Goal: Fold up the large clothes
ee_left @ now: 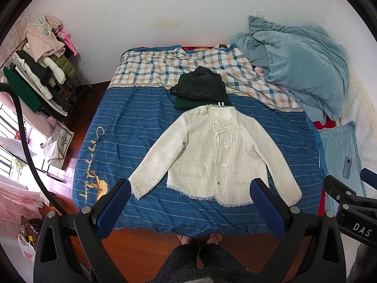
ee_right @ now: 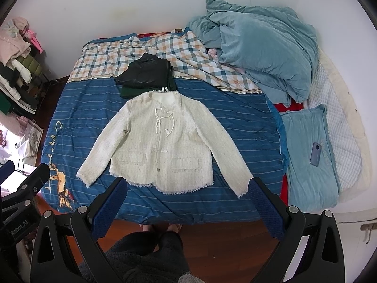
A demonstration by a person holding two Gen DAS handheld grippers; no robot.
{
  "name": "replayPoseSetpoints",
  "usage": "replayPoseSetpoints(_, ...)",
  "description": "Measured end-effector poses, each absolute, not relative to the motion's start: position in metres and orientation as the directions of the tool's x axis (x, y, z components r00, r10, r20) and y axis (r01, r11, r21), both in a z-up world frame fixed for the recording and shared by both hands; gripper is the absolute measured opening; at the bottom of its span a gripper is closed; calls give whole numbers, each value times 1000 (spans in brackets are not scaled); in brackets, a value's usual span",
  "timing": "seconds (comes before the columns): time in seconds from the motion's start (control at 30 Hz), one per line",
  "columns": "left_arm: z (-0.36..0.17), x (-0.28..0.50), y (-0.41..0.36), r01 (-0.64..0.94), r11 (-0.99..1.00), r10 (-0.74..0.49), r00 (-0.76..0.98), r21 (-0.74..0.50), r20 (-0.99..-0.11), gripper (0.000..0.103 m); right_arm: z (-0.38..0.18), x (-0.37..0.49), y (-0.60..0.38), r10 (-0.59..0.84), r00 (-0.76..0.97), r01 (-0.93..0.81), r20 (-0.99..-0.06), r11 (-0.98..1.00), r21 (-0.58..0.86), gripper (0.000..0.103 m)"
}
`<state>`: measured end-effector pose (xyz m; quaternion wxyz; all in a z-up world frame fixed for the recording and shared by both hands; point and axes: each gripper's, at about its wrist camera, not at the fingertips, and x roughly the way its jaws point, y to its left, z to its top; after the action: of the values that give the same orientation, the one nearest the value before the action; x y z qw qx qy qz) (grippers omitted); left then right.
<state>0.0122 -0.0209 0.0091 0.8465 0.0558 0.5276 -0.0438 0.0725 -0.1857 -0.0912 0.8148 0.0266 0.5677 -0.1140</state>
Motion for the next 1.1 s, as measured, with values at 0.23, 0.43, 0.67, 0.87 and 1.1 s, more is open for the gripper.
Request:
replayPoseSetpoints(0.23,12,12,-24,129,990,-15,444,48,-896,103,-86,78,-184,-158,330,214,-931,973,-89,103)
replayPoseSetpoints(0.43,12,12,-25,132,990,-16,443,48,-897,103,-86,77,-184,-157,331,217,-931,972,-87,103)
replayPoseSetpoints(0.67,13,18,-23,143,989,-24,446,45,-895,103,-85,77,-182,-157,325,228,-932,970,-84,103)
replayPoseSetpoints(0.87,-9,42,-15,157,986,-26,506,62,-862,103,-107,78,-190,-115,347,302,-931,953,-5,103)
replayPoseSetpoints(1.1,-83,94,-26,116,980,66,573,160,-817,103,-213,75,-277,-129,314,562,-941,824,75,103)
